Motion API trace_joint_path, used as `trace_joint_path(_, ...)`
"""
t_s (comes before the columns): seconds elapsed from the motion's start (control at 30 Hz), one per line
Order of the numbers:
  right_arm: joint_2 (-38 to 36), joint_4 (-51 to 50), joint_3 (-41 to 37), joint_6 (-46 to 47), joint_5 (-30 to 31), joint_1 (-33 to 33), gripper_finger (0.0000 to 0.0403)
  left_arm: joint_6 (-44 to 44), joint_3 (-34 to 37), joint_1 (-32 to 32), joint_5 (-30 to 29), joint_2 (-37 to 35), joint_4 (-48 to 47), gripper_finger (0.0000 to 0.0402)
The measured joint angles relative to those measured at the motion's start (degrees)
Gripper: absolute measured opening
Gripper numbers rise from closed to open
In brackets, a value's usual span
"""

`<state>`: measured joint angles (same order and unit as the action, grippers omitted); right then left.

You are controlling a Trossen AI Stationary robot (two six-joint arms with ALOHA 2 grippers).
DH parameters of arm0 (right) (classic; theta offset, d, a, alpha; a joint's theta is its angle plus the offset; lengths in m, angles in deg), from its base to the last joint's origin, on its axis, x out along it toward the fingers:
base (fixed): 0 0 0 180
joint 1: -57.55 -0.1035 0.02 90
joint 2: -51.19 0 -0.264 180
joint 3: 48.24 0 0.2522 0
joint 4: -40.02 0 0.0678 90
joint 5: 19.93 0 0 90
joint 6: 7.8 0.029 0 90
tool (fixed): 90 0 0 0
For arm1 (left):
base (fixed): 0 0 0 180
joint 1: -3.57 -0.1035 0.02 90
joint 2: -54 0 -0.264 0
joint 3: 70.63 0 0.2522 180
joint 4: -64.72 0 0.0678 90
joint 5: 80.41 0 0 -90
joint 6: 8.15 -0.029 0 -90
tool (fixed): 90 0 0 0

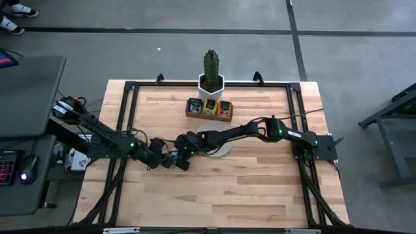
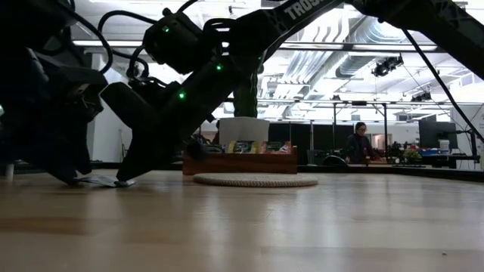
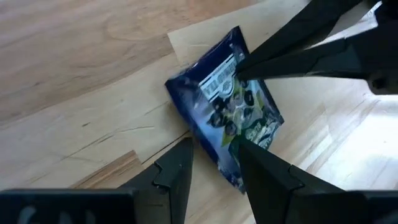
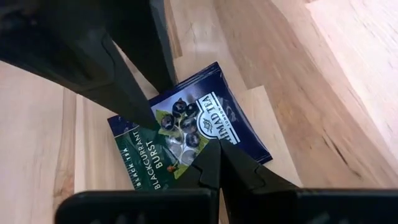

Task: Pick & Place Tea
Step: Put the purple tea bag into the left section of the wooden organizer

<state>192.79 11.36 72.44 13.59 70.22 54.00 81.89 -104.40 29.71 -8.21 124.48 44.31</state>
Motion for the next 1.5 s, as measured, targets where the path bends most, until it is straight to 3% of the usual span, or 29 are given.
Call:
trace_joint_path(0.33, 0.1, 2.2, -0.1, -0.4, -0.6, 0.0, 0.0, -0.3, -0.1, -1.0, 0.3, 5.7, 7.2, 0.0134)
trace_joint_path(0.57, 0.1, 2.4, 0.0, -0.4, -1.7, 0.1, 0.0, -1.9, -0.1, -1.0, -0.3, 5.9, 7.1, 0.0129)
trace_joint_path(0.67, 0.1, 2.4, 0.0, -0.4, -1.9, 0.1, 0.0, -2.9, 0.0, -1.0, -0.3, 5.9, 6.7, 0.0097)
trace_joint_path(0.8, 0.1, 2.5, 0.0, -0.4, -2.1, 0.1, 0.0, -3.0, 0.0, -1.0, -1.3, 6.0, 6.4, 0.0016)
trace_joint_path(1.07, 0.1, 2.4, 0.0, -0.4, -2.8, 0.1, 0.0, -5.0, 0.0, -1.0, -1.8, 6.0, 5.5, 0.0003)
trace_joint_path(1.27, -2.7, -1.2, -0.3, -1.5, -2.9, -0.1, 0.0, -10.2, 0.0, -1.0, -1.1, 5.3, 4.7, 0.0001)
trace_joint_path(1.5, -8.4, -4.7, 0.0, -2.5, -3.9, 0.1, 0.0, -22.6, -0.4, -1.1, -0.8, 3.1, 3.0, 0.0)
